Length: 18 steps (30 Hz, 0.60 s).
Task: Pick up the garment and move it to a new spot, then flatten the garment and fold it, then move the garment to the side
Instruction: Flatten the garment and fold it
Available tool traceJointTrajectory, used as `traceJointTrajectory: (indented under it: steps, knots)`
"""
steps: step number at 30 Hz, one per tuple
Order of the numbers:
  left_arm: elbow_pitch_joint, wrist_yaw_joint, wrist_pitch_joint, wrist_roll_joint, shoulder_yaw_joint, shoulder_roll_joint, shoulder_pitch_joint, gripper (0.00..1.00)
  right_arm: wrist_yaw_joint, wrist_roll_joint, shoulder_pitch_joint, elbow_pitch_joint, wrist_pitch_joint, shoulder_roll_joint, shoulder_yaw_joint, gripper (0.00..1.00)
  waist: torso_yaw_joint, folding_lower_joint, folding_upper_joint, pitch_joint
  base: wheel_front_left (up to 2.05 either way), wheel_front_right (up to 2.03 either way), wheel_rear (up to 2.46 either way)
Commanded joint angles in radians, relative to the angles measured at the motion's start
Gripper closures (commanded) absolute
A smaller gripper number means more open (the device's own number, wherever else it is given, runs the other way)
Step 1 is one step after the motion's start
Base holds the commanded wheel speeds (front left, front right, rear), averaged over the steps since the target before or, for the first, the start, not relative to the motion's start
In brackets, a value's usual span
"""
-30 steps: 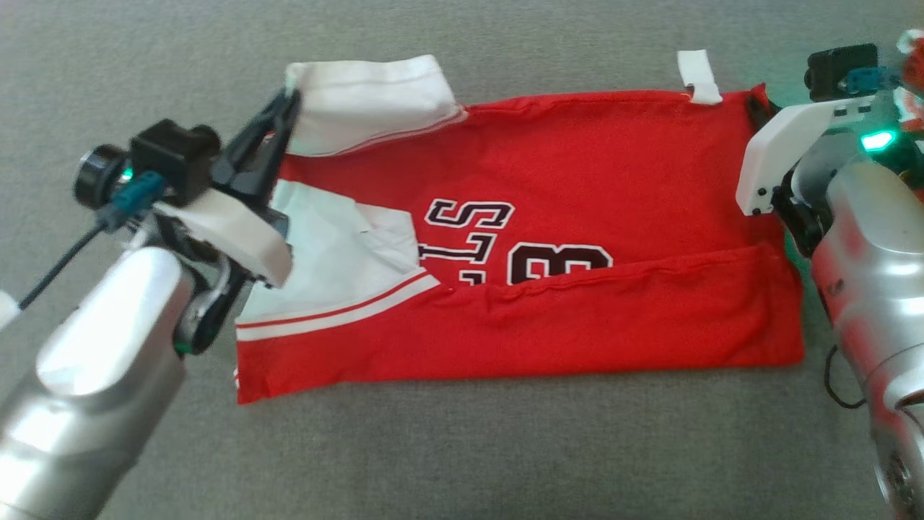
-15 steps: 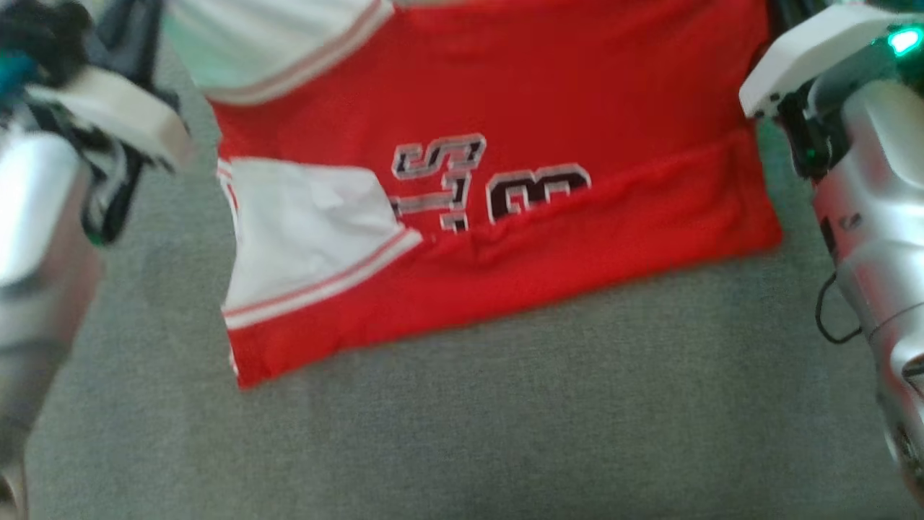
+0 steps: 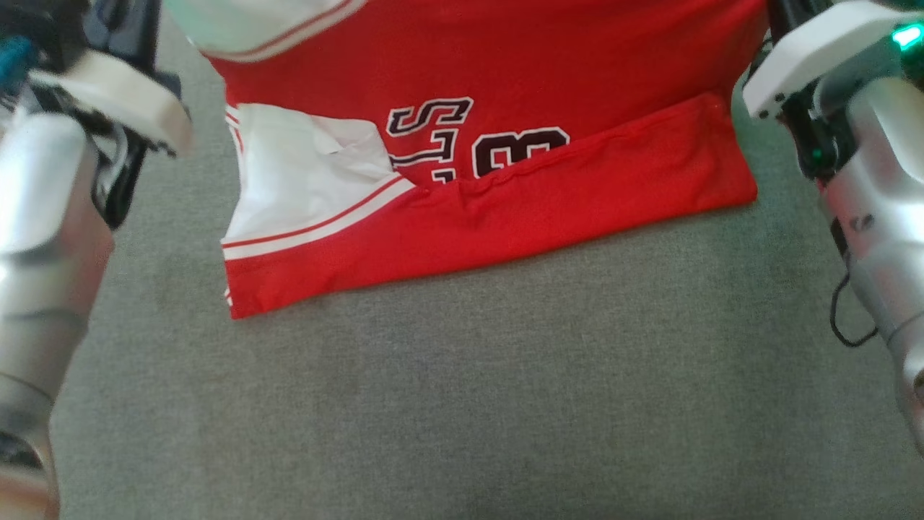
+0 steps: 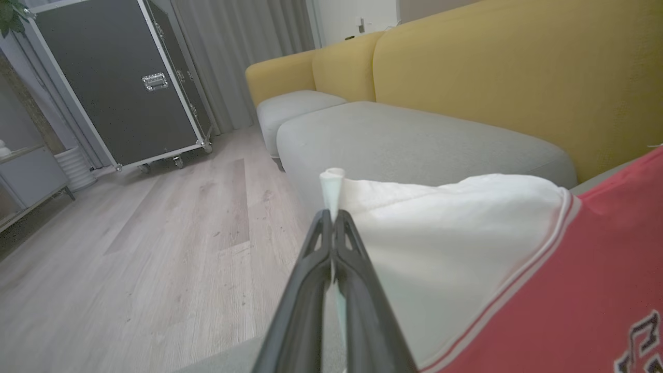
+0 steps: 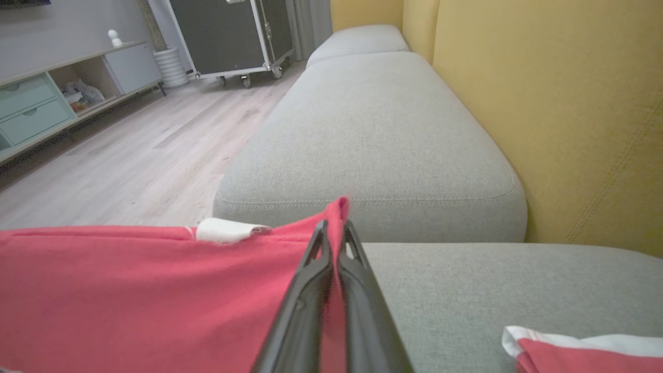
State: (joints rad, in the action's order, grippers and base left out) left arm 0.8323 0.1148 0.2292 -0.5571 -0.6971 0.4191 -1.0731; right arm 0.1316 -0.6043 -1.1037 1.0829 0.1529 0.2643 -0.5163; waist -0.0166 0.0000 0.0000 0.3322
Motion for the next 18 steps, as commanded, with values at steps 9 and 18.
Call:
traceJointTrajectory:
  steps: [9, 18]
  knots:
    - [-0.083, 0.015, -0.094, -0.108, -0.08, 0.087, 0.112, 1.0, -0.001, -0.141, 0.121, -0.077, -0.102, 0.077, -0.138, 1.0, 0.034, 0.0, 0.0, -0.075, 0.0, 0.0, 0.0]
    - [-0.294, 0.016, -0.29, -0.247, -0.226, 0.222, 0.273, 1.0, -0.001, -0.23, 0.213, -0.131, -0.268, 0.179, -0.311, 1.0, 0.041, 0.0, 0.0, -0.124, 0.0, 0.0, 0.0]
